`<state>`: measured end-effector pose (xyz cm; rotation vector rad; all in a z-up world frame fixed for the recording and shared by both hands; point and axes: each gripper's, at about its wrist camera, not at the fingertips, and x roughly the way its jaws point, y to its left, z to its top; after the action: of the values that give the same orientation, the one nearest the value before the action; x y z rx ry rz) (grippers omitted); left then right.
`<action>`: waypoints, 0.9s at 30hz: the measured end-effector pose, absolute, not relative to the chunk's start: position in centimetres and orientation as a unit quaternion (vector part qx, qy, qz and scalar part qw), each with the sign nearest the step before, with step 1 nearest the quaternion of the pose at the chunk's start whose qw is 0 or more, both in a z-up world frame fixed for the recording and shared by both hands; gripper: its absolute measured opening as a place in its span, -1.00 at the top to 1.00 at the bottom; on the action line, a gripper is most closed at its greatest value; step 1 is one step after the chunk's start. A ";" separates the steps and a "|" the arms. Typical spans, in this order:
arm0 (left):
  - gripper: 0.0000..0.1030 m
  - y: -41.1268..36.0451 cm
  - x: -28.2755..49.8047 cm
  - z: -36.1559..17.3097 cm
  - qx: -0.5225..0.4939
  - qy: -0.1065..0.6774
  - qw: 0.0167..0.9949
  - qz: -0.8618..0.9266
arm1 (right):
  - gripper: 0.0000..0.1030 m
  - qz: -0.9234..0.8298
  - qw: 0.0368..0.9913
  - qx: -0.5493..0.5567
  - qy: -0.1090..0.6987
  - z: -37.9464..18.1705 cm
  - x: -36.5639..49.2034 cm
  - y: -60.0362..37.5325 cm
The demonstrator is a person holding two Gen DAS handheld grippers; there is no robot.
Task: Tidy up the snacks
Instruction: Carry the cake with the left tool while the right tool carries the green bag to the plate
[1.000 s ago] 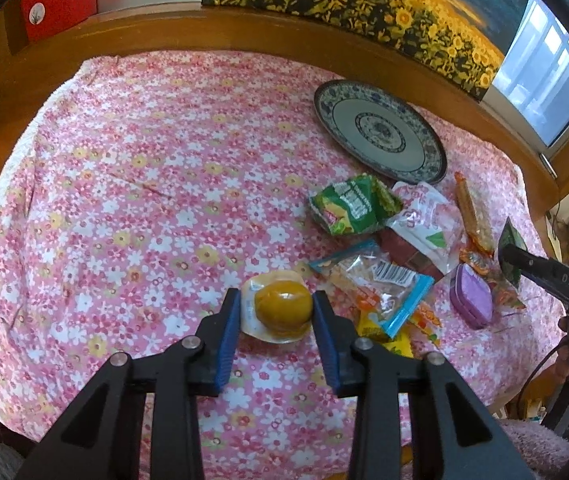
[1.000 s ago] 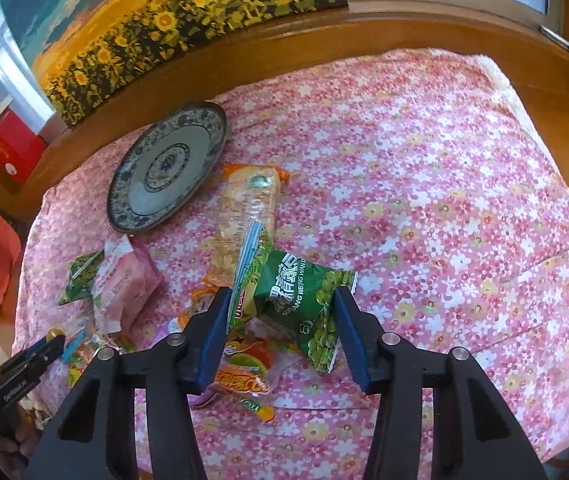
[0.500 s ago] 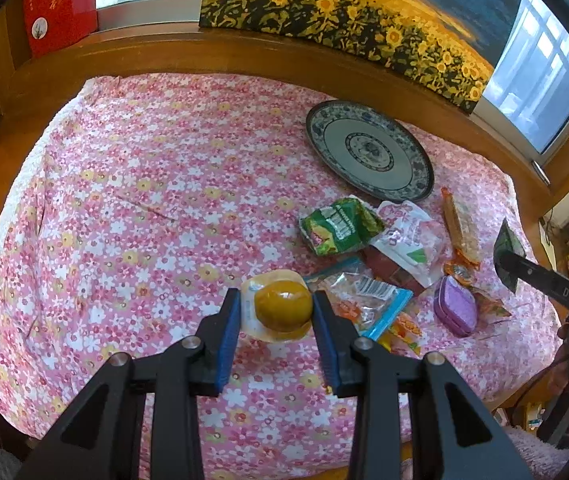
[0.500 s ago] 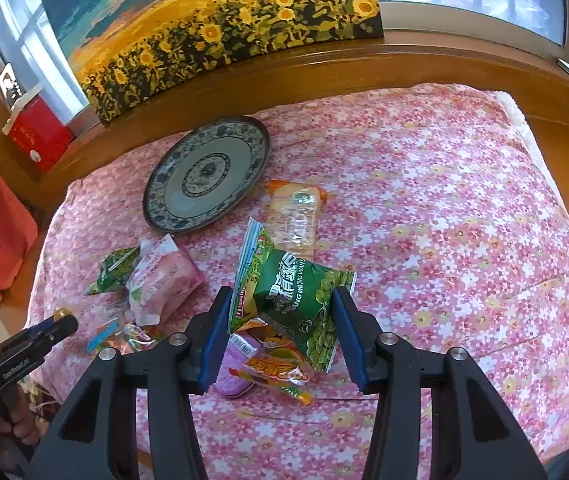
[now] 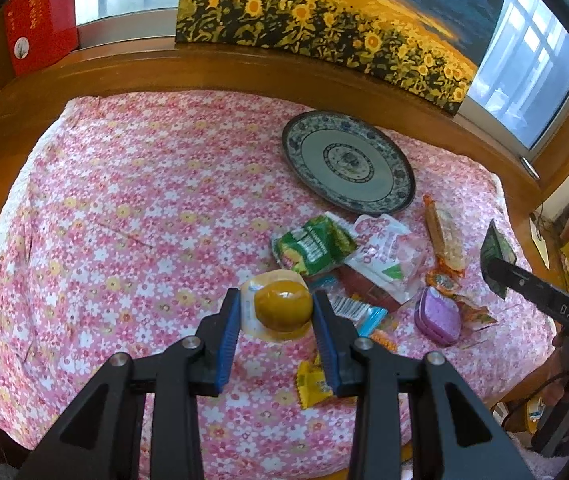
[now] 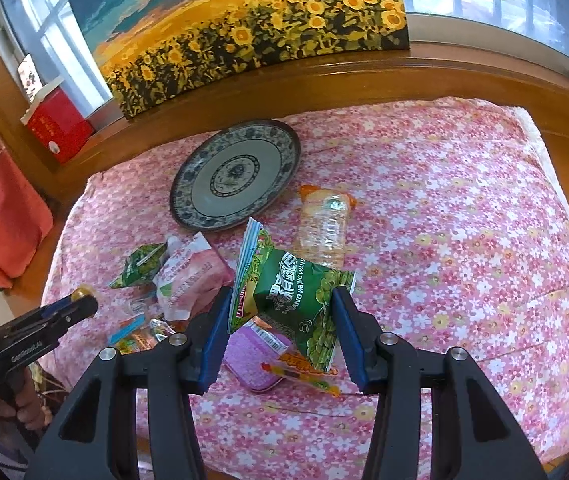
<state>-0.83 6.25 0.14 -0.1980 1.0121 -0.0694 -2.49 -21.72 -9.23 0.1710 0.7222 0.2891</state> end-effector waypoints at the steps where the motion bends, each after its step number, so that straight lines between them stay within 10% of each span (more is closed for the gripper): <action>1: 0.28 6.1 -0.7 0.2 -0.095 0.484 0.870 -0.035 | 0.03 0.142 0.922 0.082 0.351 -9.2 -2.5 -21.6; 27: 0.28 3.8 5.3 1.9 -0.073 0.467 0.878 -0.072 | 0.03 0.180 0.920 0.064 0.341 -7.1 0.8 -19.5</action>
<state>5.32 3.82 1.88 -0.1530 0.9745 -0.1509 0.83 -19.54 -7.14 0.1325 0.7016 0.3708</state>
